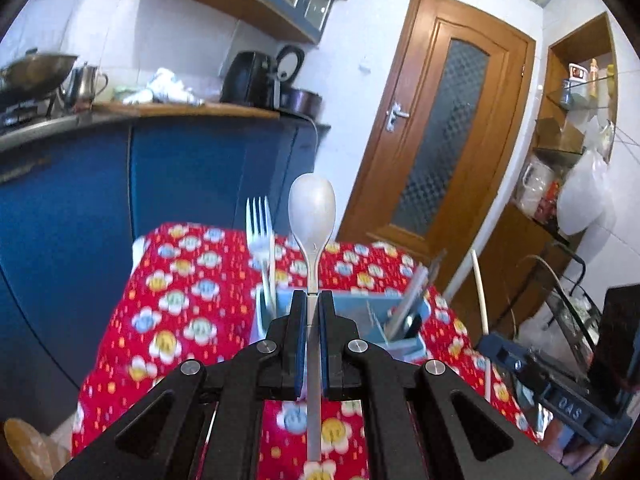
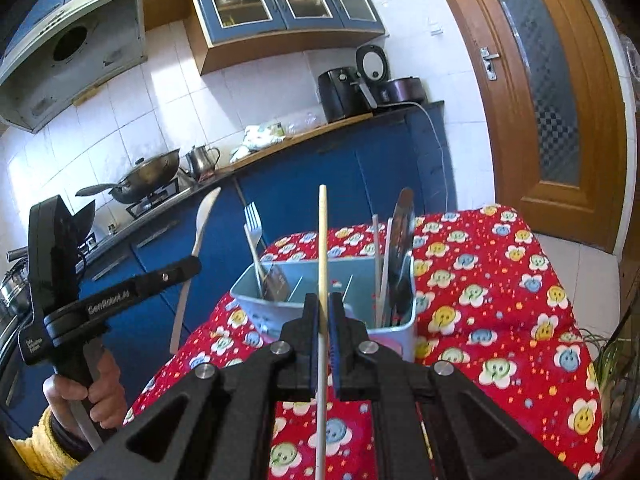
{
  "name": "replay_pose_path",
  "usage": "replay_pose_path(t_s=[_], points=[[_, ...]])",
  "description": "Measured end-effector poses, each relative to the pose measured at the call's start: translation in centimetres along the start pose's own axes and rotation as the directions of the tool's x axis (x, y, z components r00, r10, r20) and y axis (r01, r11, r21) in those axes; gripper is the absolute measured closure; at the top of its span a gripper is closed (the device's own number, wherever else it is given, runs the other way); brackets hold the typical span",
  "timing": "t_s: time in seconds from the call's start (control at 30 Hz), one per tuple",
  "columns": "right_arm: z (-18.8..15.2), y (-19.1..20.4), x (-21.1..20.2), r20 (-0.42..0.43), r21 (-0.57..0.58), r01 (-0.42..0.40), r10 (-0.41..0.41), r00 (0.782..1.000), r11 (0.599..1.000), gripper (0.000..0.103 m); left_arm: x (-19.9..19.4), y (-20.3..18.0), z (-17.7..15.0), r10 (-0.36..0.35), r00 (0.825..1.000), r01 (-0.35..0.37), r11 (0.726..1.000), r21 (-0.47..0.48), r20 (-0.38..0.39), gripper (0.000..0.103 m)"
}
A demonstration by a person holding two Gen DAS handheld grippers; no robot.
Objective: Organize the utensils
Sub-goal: 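Lift and carry the spoon toward the caddy with the left tool while the right tool carries the chopstick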
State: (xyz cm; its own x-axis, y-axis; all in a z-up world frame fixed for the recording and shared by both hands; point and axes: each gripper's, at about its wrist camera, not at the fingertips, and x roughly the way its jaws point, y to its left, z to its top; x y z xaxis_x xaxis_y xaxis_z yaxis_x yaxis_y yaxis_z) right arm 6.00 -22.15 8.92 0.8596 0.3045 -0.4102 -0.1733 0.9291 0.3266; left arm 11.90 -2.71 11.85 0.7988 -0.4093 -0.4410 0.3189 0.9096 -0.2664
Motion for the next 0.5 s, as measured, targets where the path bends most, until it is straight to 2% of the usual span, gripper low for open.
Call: replay_pose_path(t_s=[0.23, 0.5], points=[[0.6, -0.9, 0.8, 0.047, 0.006, 0.016, -0.016, 0.999, 1.0, 0.097, 2.2, 0.0, 1.8, 0.043, 0.995, -0.043, 0.999, -0.001, 0.086, 0.098], [1.4, -1.3, 1.8, 0.102, -0.012, 0.031, -0.03, 0.994, 0.999, 0.097, 5.3, 0.3, 2.6, 0.045, 0.99, -0.042, 0.999, -0.024, 0.137, 0.098]])
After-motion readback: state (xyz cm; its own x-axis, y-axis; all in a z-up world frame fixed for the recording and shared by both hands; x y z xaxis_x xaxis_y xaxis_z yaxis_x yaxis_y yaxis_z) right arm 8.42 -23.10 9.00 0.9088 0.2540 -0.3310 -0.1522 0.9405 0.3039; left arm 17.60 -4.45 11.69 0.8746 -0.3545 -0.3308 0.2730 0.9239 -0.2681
